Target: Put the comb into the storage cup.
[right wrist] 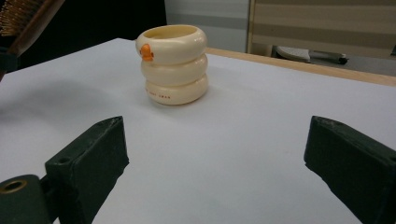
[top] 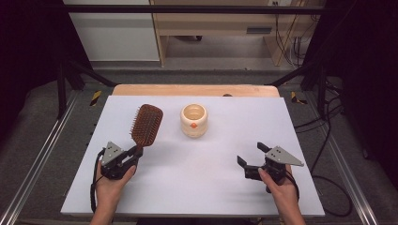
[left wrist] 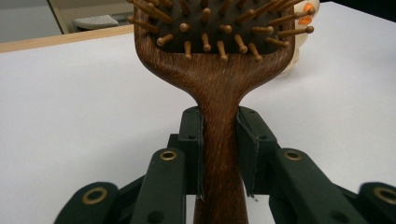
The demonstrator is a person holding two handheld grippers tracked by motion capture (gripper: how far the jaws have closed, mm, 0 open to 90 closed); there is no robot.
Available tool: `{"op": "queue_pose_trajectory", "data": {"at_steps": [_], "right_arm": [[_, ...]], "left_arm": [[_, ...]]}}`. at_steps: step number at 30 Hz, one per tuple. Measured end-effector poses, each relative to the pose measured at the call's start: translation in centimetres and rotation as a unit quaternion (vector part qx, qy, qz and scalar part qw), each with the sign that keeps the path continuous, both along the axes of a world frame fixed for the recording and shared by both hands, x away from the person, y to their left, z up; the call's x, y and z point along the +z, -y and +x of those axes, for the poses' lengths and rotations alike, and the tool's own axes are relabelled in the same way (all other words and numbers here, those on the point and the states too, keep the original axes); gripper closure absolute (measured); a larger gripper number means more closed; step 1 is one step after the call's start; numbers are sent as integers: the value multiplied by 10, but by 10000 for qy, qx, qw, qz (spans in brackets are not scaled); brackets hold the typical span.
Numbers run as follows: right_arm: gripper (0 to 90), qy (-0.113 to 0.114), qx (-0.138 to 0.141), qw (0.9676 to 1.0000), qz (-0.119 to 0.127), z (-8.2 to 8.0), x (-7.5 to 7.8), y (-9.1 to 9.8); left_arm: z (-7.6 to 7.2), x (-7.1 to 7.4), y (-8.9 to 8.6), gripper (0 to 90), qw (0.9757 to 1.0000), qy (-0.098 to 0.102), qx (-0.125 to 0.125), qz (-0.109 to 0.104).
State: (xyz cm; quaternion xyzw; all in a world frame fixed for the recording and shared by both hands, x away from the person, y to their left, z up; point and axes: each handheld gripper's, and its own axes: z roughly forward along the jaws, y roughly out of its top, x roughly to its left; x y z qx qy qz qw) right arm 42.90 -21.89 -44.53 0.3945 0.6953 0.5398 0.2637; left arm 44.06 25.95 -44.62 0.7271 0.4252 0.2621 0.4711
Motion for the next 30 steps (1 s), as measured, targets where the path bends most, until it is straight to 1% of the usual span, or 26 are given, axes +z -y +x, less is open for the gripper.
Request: {"op": "queue_pose_trajectory", "data": {"at_steps": [3,5,9,10,11,14,17,21,25,29,30], "right_arm": [[59,-33,39,10000,11,1,-1,-2],[58,-42,48,10000,25,1,-1,-4],[57,-63,73,9999,58,1,-1,-8],[59,-120,-4,9999,-26,2,-2,-10],[59,-133,-26,9999,-60,3,-3,-10],[59,-169,-69,9998,-42,4,-3,-11],[58,-160,-49,9999,-22,4,-3,-12],[56,-159,-23,9998,-79,2,-2,-15],[56,-170,-21,9998,-52,1,-2,-17],[56,-183,-24,9998,-36,1,0,-19],[56,-184,-28,9998,-20,1,0,-20]], "left_arm": [[-1,1,0,726,10000,64,-16,-36],[-3,2,0,725,9999,98,-22,-101],[-4,2,4,725,9999,139,-31,-90],[-4,3,6,725,9998,163,-70,-97],[-4,3,6,725,9998,163,-70,-97],[-7,2,9,725,9996,188,-119,-151],[-8,3,13,725,9994,235,-173,-170],[-10,5,16,725,9991,283,-228,-204],[-11,6,20,726,9988,324,-277,-233],[-12,6,24,725,9986,344,-328,-217],[-12,6,25,726,9985,341,-349,-246]]}}
